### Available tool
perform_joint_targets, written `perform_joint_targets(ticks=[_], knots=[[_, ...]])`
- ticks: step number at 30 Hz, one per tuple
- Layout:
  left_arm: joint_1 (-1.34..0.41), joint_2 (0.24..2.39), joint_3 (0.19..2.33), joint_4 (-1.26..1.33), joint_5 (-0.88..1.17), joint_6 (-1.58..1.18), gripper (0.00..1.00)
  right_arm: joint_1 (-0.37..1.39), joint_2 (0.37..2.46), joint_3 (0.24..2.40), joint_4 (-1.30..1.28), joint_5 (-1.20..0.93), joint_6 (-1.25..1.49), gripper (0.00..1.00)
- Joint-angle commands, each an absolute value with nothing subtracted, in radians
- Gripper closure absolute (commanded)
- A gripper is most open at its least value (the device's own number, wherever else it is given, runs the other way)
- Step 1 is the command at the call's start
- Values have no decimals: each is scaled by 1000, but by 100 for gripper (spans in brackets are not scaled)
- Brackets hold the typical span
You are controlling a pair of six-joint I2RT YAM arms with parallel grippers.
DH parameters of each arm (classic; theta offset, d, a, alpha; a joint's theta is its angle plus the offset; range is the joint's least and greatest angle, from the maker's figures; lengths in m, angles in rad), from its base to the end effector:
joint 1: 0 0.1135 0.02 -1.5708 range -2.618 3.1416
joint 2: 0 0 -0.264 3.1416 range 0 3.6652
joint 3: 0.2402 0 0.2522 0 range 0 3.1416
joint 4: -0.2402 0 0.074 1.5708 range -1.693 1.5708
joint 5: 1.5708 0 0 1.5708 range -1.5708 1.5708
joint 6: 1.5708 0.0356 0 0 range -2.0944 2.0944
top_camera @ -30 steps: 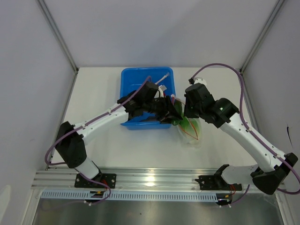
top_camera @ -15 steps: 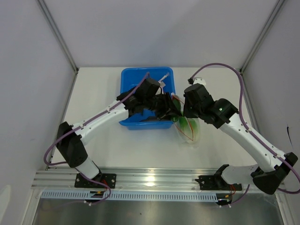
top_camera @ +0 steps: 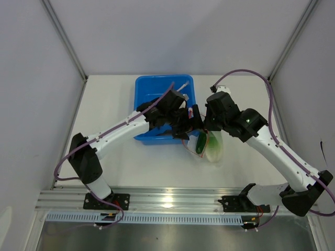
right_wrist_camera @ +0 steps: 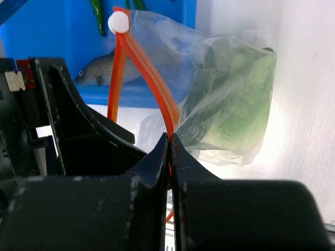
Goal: Place the food in the zip-top bag and seal the zipper
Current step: Place the fake vegetable in the zipper food storage bag, then move the bin to the center of the board.
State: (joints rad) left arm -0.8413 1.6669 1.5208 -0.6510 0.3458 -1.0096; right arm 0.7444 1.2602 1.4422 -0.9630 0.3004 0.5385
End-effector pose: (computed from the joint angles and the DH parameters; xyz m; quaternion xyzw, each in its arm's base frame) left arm 0.2386 -0.2850 0.3231 -0.0120 0.9145 -0.3927 0.0962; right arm 0.1881 0.1590 0.3922 -0.0365 0.9137 0.1169 0.3874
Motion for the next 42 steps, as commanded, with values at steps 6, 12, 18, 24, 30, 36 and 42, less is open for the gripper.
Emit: perform_joint_targets(ticks=[6,12,18,24,30,36,42], knots=[[-818,1366,1354,-455,190,-917,2,689,1261,1543,-1034,278,598,100],[-700,1207,1259,-403,85,-850,5,615,1235,1534,-1065,247,569,100],[-600,1330,1482,-576,5,-825,1,597,1235,1532,-1060,232,548,100],[-517,1589,1745,-758,-21,-761,1,598,1249,1523,-1042,212,532,100],[-420,1785,1908,-844,-95,-808,0,597,1278,1525,-1032,199,515,100],[-405,2000,2054,-954,-238,-793,6,600,1308,1517,-1005,181,503,100],[-399,2092,2066,-950,-184,-856,9,598,1331,1500,-980,181,495,100]])
